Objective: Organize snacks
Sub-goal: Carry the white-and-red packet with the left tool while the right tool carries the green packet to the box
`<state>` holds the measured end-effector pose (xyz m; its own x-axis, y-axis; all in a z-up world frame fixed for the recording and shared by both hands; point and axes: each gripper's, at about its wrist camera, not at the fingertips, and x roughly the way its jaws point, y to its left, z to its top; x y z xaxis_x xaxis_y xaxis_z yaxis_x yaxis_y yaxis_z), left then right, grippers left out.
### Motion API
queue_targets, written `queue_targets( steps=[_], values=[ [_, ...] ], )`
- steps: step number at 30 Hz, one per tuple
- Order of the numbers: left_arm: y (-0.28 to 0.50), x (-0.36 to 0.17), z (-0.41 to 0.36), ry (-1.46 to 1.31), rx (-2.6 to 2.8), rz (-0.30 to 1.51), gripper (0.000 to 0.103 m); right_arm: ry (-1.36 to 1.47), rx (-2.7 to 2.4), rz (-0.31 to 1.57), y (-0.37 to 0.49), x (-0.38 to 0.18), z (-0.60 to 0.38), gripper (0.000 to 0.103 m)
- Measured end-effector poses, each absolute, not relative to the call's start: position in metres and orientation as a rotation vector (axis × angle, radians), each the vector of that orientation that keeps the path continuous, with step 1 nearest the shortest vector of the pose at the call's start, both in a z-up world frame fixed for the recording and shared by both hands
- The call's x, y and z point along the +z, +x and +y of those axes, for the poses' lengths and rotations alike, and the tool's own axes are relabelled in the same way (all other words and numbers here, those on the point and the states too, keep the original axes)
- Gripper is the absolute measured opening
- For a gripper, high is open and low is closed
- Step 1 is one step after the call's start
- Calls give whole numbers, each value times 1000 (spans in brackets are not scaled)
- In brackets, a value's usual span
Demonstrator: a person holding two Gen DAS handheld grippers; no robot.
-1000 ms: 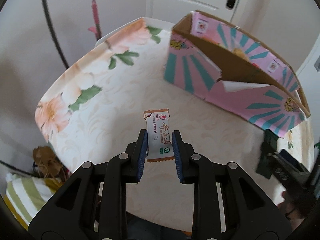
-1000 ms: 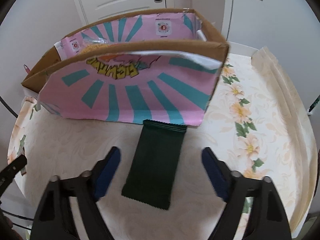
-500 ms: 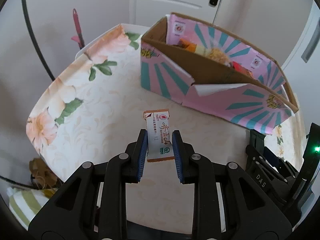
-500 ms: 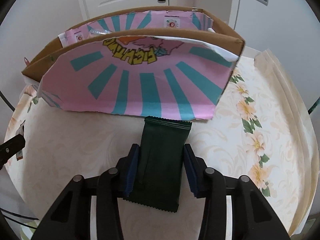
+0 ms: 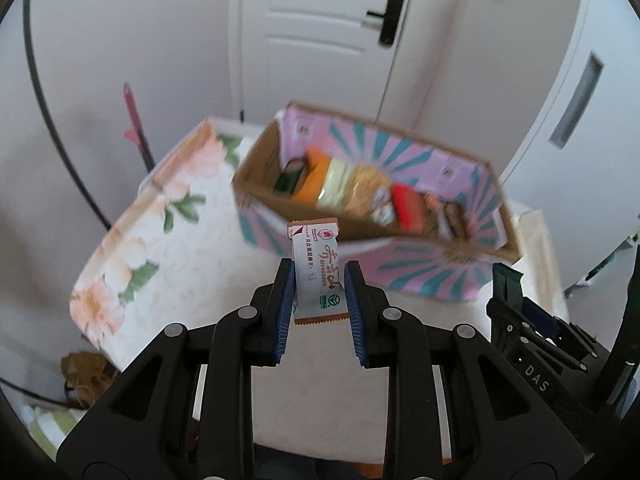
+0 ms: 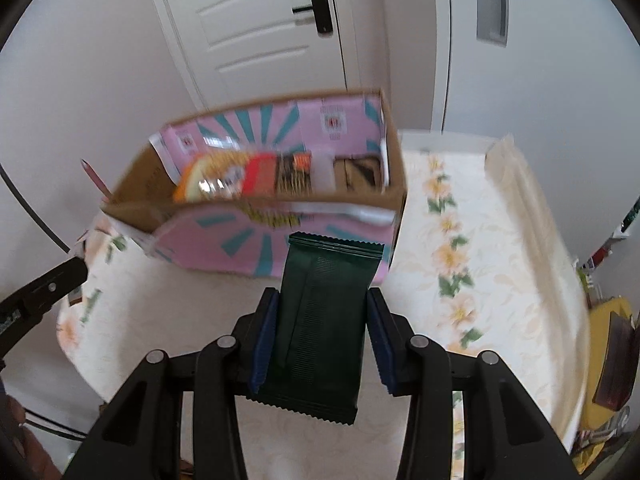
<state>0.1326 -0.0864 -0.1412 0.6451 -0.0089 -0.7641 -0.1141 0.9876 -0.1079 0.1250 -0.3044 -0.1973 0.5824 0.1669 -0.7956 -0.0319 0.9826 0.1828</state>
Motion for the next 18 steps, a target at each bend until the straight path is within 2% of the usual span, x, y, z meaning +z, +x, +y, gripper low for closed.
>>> queue_targets(
  steps=[9, 18],
  values=[
    [186, -98, -82, -132, -12, 825, 22, 141, 183, 864, 154, -134, -304, 40],
    [268, -94, -72, -90, -122, 875, 22, 150, 171, 855, 217, -115, -290, 40]
  ],
)
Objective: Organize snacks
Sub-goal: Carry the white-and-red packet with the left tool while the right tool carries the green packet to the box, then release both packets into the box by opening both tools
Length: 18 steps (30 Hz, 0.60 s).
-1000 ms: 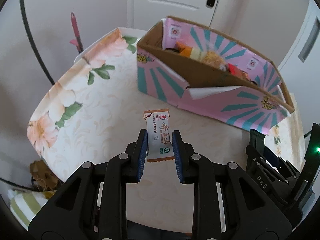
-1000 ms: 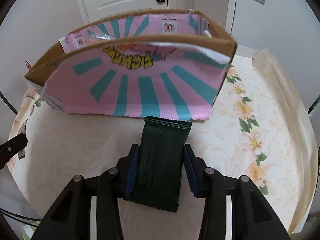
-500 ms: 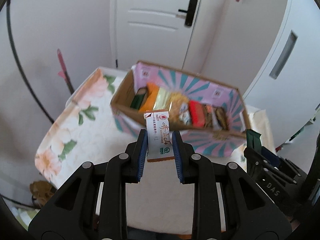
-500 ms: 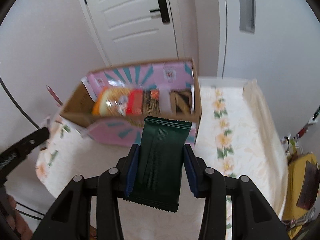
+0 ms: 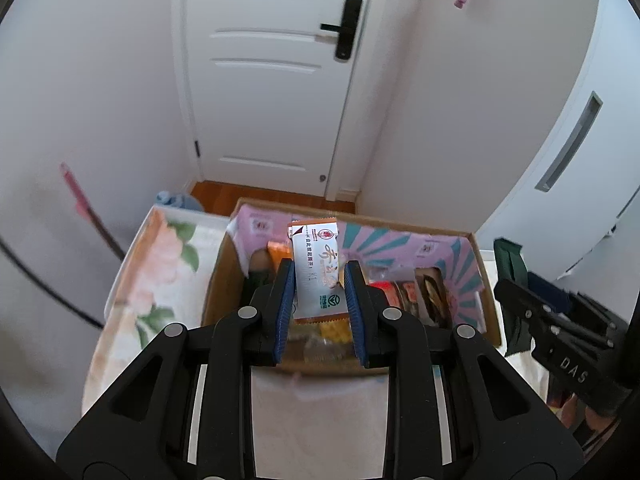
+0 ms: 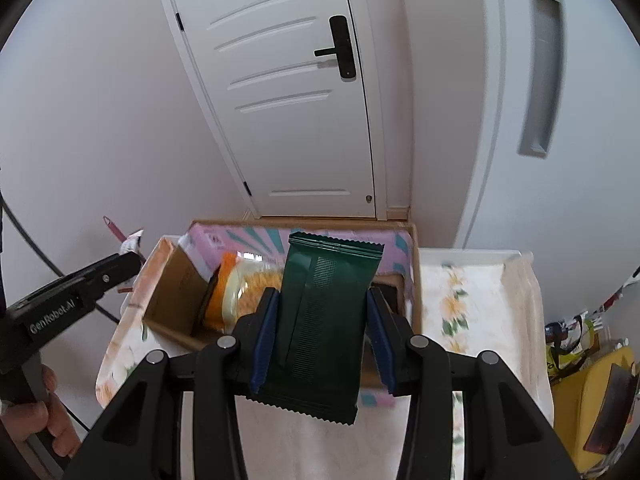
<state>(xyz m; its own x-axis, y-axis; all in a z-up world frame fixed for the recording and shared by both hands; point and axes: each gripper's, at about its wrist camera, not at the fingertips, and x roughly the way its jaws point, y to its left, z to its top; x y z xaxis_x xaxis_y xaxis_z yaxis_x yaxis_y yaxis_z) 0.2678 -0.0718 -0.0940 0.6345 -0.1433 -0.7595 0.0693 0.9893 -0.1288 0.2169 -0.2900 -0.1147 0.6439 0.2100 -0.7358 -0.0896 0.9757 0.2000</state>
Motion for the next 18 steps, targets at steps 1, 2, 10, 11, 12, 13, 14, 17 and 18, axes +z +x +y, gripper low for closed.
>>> queue_targets(
  steps=[1, 2, 10, 11, 12, 13, 14, 17, 18],
  values=[
    [275, -97, -71, -82, -131, 887, 22, 153, 170, 859, 227, -114, -287, 40],
    [283, -101, -71, -73, -140, 902, 22, 156, 169, 866, 233, -114, -286, 40],
    [332, -139, -68, 6, -231, 1026, 22, 196, 114, 930, 279, -132, -269, 40],
    [336, -144, -68, 14, -243, 1041, 22, 202, 106, 937, 282, -134, -267, 40],
    [340, -148, -69, 23, -254, 1055, 22, 206, 100, 944, 285, -136, -266, 40],
    [343, -152, -69, 34, -268, 1071, 22, 211, 90, 954, 287, -140, -264, 40],
    [345, -156, -70, 45, -282, 1083, 22, 216, 83, 959, 289, -142, -263, 40],
    [346, -164, -73, 77, -329, 1101, 23, 237, 60, 979, 294, -150, -261, 40],
    [346, -167, -74, 94, -335, 1105, 24, 242, 51, 982, 293, -152, -261, 40]
  ],
)
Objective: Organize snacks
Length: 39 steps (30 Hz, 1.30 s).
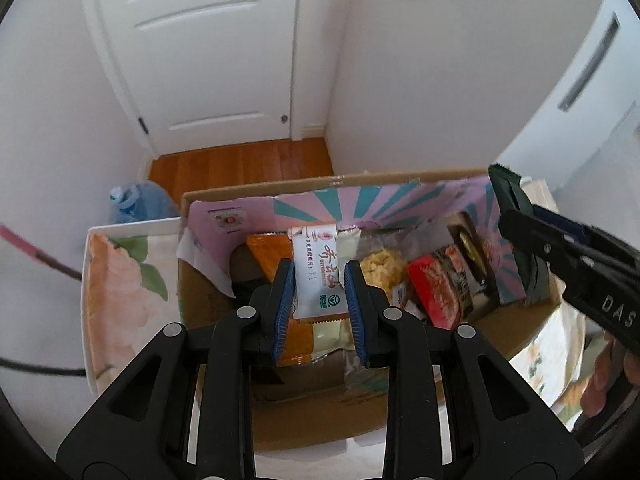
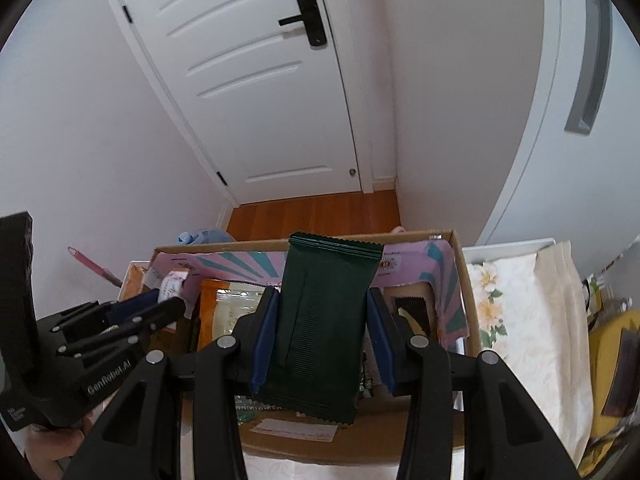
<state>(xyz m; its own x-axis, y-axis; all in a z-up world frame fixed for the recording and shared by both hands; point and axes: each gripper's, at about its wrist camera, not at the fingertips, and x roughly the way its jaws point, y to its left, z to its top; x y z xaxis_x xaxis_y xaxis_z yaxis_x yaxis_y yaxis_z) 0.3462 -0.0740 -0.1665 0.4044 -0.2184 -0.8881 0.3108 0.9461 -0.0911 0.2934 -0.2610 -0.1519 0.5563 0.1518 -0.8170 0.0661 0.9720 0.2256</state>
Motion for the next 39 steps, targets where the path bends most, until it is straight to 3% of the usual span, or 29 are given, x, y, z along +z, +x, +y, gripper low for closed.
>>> queue_targets(
  steps=[2, 3, 4, 20, 33, 34, 36, 37, 38, 39],
  values=[
    [348, -171, -76, 132, -333, 1117, 51, 254, 36, 990, 294, -156, -261, 40],
    [347, -173, -75, 150, -322, 1117, 93, 261, 30, 992, 294, -157, -261, 40],
    [346, -173, -73, 153, -317, 1103, 102, 267, 23, 996, 293, -159, -261, 40],
    [312, -151, -56, 145, -290, 1039, 102, 284, 67, 1063, 283, -163, -267, 40],
    [278, -155, -43, 164, -205, 1049, 102, 296, 278, 1168, 309, -180, -218, 40],
    [276, -156, -42, 161, -198, 1052, 102, 280, 287, 1169, 310, -179, -213, 44],
    [273, -157, -41, 153, -189, 1056, 102, 279, 306, 1171, 311, -179, -211, 68],
    [271, -158, -41, 150, -186, 1057, 102, 293, 321, 1158, 309, -177, -212, 88],
    [269, -158, -41, 149, -183, 1056, 102, 303, 325, 1144, 308, -176, -215, 100],
    [267, -158, -42, 147, -180, 1054, 102, 316, 326, 1130, 305, -174, -218, 102]
  ],
)
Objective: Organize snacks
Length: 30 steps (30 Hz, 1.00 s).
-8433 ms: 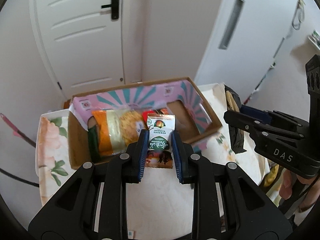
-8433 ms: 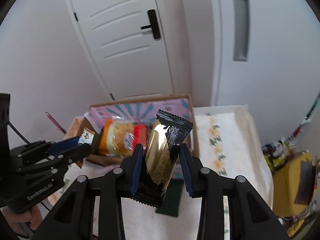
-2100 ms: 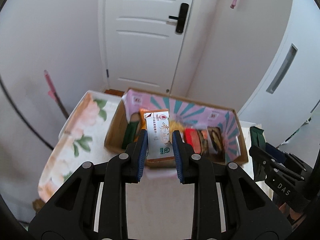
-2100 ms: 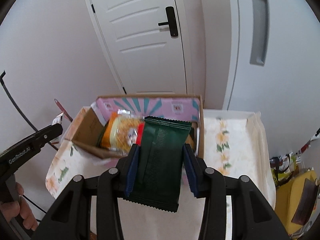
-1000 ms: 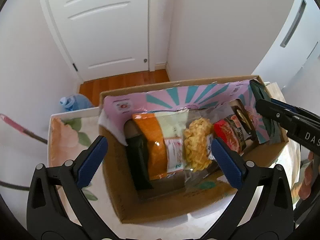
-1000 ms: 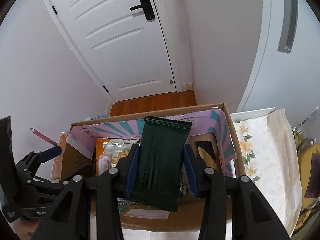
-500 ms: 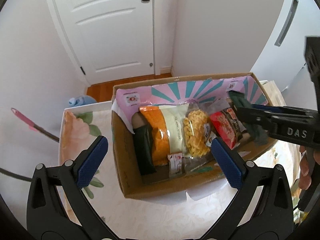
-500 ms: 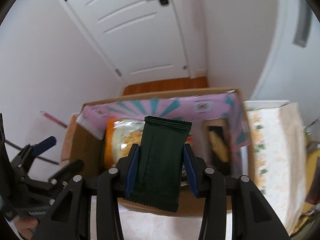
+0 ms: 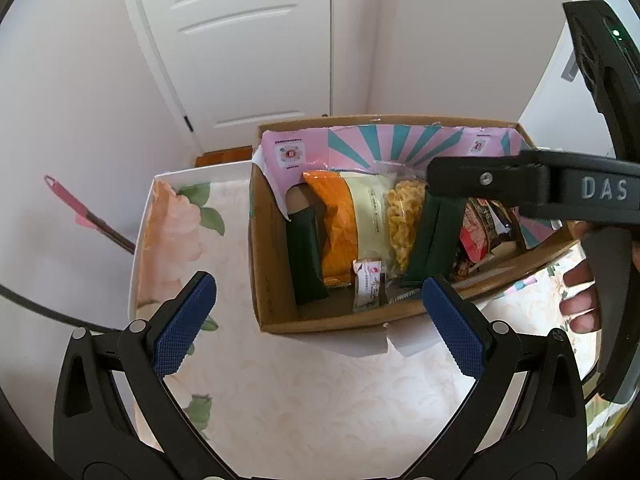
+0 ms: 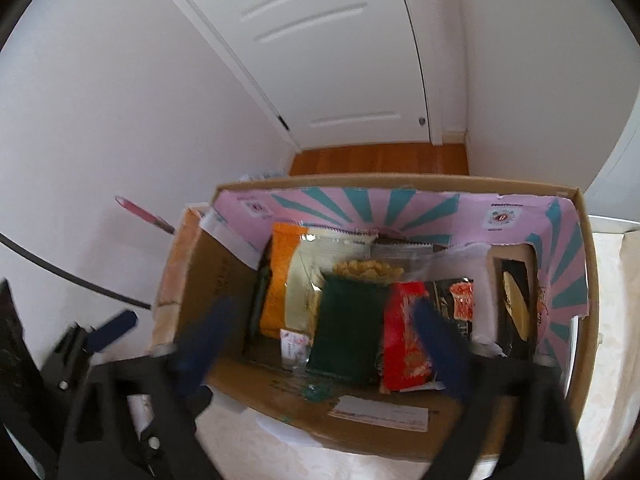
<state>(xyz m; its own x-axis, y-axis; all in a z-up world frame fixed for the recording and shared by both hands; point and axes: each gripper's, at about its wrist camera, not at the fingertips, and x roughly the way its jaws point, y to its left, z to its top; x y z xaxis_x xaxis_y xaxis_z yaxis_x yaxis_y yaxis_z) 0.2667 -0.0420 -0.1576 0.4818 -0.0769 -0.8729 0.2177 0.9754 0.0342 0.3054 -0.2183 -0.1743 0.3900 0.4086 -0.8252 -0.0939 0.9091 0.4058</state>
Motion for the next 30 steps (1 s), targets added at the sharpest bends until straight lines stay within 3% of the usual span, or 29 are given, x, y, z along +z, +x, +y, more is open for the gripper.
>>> queue_targets(
  steps=[9, 30],
  values=[
    [251, -135, -51, 128, -164, 1000, 102, 300, 275, 1091, 284, -157, -243, 102],
    [148, 1, -52, 30, -93, 665, 103, 77, 102, 747, 146, -27, -288, 102]
  ],
)
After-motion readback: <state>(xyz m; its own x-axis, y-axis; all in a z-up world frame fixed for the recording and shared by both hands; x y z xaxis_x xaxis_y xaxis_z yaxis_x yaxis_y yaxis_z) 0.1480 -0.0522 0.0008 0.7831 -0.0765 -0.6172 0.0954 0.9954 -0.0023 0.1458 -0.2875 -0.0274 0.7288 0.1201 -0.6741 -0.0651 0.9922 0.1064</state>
